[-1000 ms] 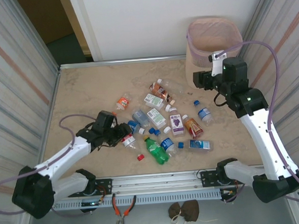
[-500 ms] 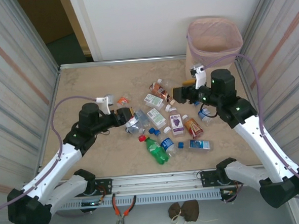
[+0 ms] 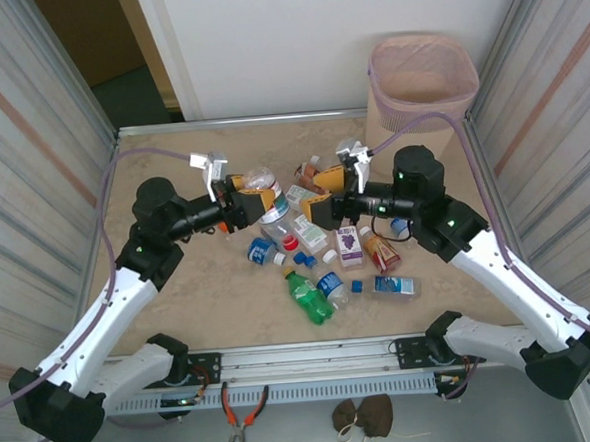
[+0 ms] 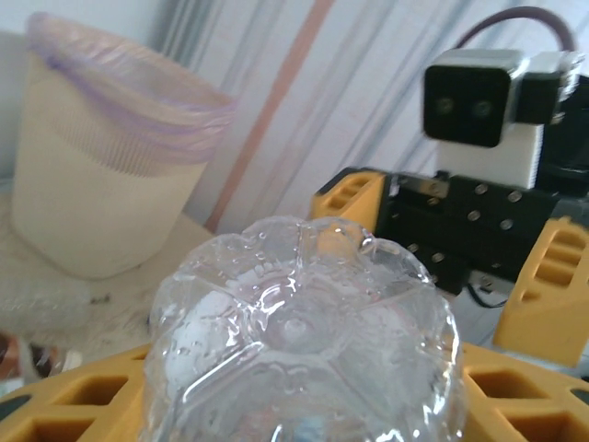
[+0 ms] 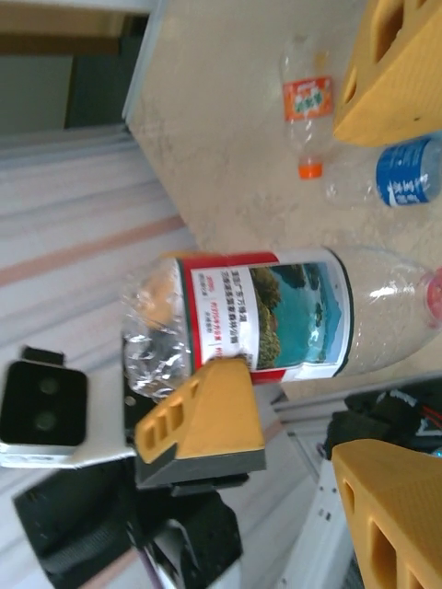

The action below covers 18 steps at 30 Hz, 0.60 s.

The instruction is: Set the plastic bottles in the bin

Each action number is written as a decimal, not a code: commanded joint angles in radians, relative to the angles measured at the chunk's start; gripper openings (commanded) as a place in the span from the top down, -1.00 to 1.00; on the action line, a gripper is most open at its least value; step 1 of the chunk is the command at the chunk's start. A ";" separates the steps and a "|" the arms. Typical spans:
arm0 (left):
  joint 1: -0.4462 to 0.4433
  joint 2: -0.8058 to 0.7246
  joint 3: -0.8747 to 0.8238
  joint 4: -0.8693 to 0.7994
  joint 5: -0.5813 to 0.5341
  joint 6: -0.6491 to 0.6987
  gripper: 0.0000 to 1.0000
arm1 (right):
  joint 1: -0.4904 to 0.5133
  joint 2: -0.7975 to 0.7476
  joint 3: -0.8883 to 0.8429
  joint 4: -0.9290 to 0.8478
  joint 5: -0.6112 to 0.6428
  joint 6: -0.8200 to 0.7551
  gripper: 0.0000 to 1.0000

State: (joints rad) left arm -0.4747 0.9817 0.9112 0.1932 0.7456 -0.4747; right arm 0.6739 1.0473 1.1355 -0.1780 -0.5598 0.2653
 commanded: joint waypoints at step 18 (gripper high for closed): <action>-0.038 0.048 0.131 0.095 0.181 0.103 -0.16 | 0.122 0.152 0.159 -0.001 -0.106 -0.141 -0.70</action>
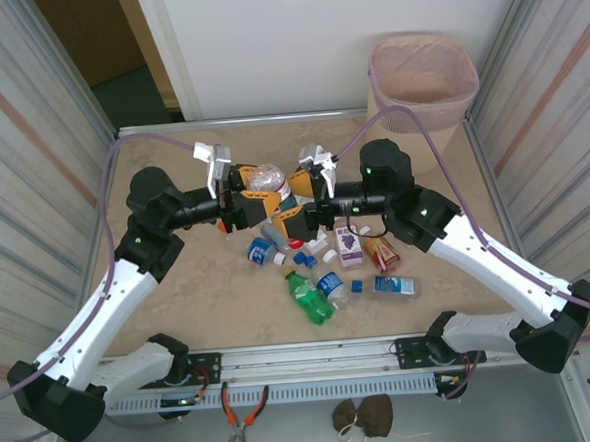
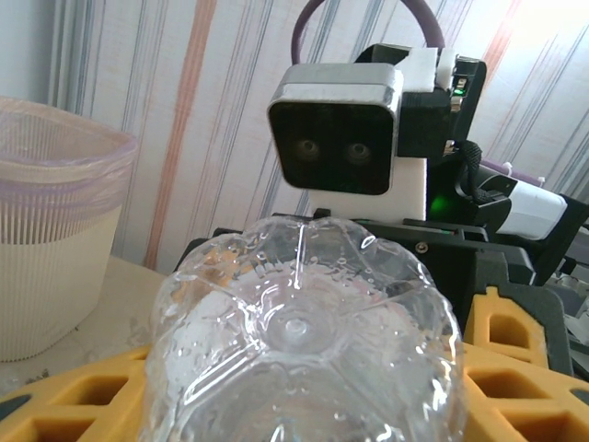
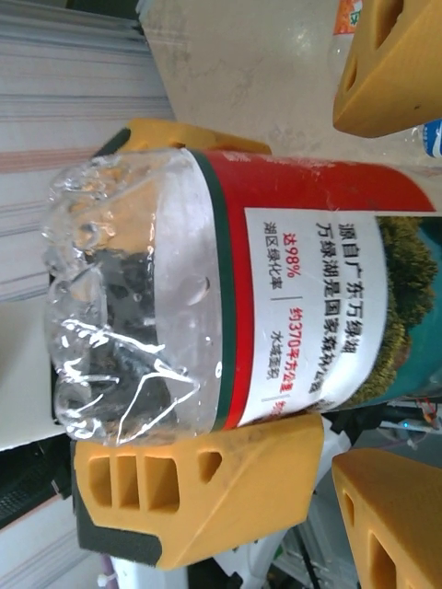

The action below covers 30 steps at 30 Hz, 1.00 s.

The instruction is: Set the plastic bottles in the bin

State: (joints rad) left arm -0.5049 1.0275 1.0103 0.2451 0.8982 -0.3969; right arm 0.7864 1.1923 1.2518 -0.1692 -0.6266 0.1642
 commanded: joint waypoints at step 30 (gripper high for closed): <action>-0.015 -0.077 0.029 -0.076 -0.159 0.075 -0.65 | -0.003 -0.041 0.049 -0.050 0.058 -0.062 -0.03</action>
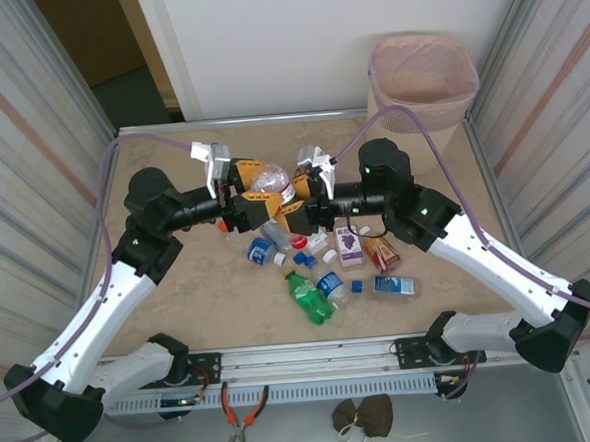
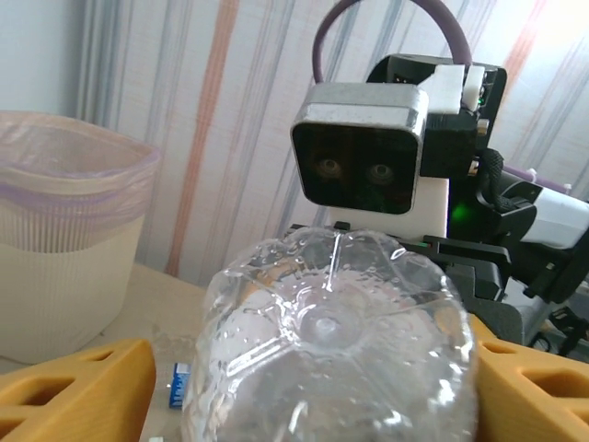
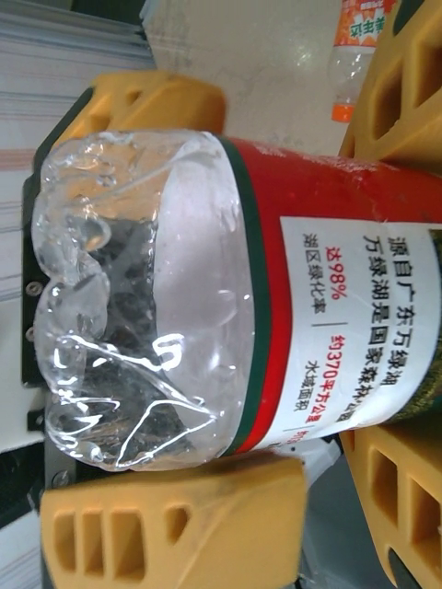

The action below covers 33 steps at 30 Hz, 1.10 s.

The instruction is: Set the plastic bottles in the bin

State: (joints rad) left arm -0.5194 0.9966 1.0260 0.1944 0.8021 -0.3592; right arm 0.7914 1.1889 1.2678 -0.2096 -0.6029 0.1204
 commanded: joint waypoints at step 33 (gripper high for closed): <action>0.030 -0.188 -0.106 -0.173 -0.218 0.048 -0.63 | -0.856 0.490 0.733 -0.189 0.328 0.221 0.19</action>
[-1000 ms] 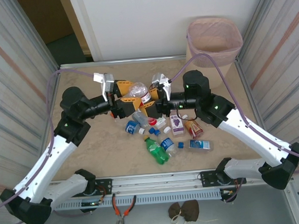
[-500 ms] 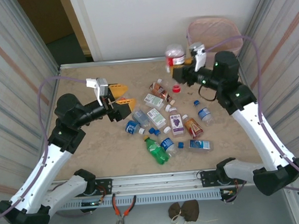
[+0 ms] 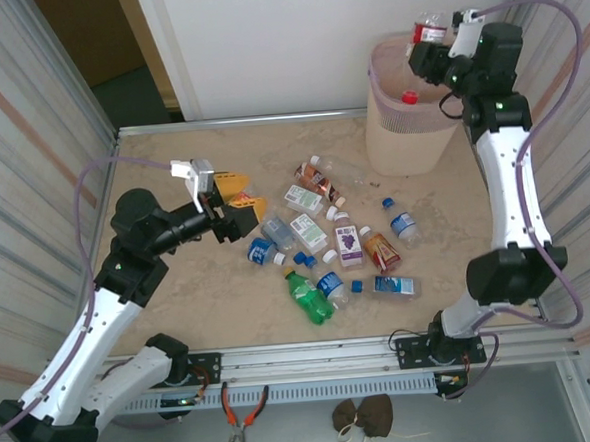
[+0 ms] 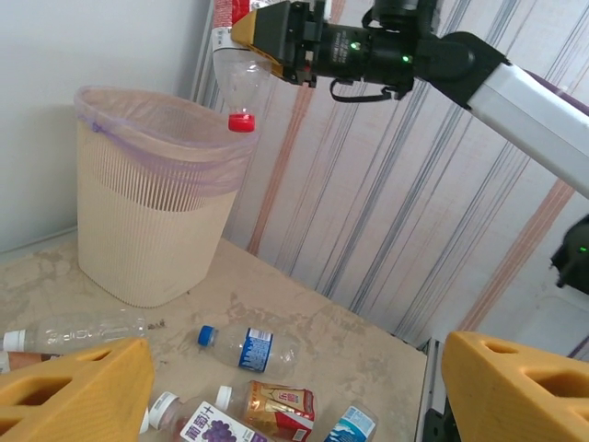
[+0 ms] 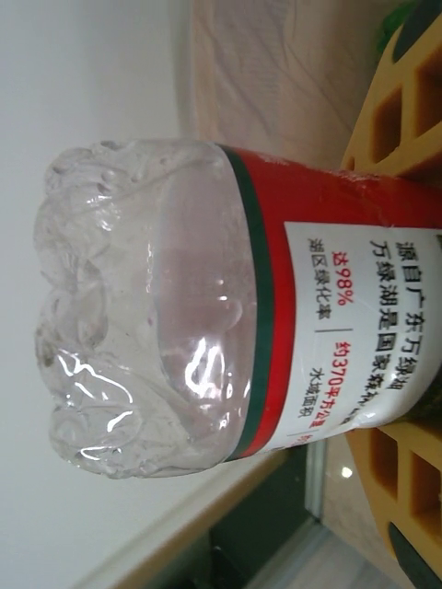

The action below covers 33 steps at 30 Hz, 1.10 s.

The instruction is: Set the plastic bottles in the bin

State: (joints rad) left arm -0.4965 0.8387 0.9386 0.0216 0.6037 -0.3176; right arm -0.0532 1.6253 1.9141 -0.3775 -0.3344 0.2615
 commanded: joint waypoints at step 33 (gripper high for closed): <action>0.088 -0.101 -0.079 -0.100 -0.130 -0.023 -0.62 | 0.040 0.713 0.548 -0.233 0.426 1.234 0.17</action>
State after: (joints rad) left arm -0.4179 0.7414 0.8757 -0.0647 0.4873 -0.3328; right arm -0.0177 2.2982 2.4233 -0.5636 0.0849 1.4155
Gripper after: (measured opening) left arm 0.809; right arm 0.417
